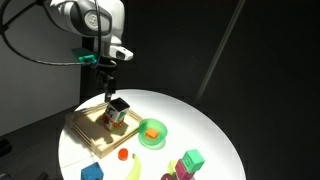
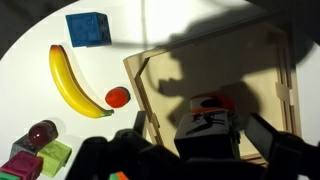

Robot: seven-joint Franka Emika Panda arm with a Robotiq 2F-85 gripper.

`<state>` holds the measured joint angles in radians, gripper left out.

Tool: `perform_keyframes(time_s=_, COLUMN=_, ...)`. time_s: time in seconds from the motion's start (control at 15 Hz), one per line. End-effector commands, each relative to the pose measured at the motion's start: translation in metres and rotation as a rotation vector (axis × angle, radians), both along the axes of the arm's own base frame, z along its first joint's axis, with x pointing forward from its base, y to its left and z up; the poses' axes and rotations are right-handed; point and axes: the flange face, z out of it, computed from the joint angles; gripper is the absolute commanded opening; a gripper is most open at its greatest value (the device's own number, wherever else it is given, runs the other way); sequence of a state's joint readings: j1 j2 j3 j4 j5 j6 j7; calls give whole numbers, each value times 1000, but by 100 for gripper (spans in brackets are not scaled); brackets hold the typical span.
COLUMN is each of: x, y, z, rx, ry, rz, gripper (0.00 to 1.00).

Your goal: Move the orange and white blocks onto the tray

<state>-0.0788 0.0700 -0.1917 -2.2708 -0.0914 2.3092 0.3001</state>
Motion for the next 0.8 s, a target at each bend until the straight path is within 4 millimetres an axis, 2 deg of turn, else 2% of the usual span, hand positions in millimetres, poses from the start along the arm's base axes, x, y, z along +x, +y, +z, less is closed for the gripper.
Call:
perform_keyframes(time_s=0.0, x=-35, y=6, z=23, rx=13, ry=-30, rz=127, gripper=100)
perform_keyframes(time_s=0.47, x=-81, y=17, z=60, rx=49, ry=-38, rz=333, gripper=100)
perform_keyframes(time_s=0.73, x=-101, y=28, z=75, rx=55, ry=-6, rz=384, gripper=100)
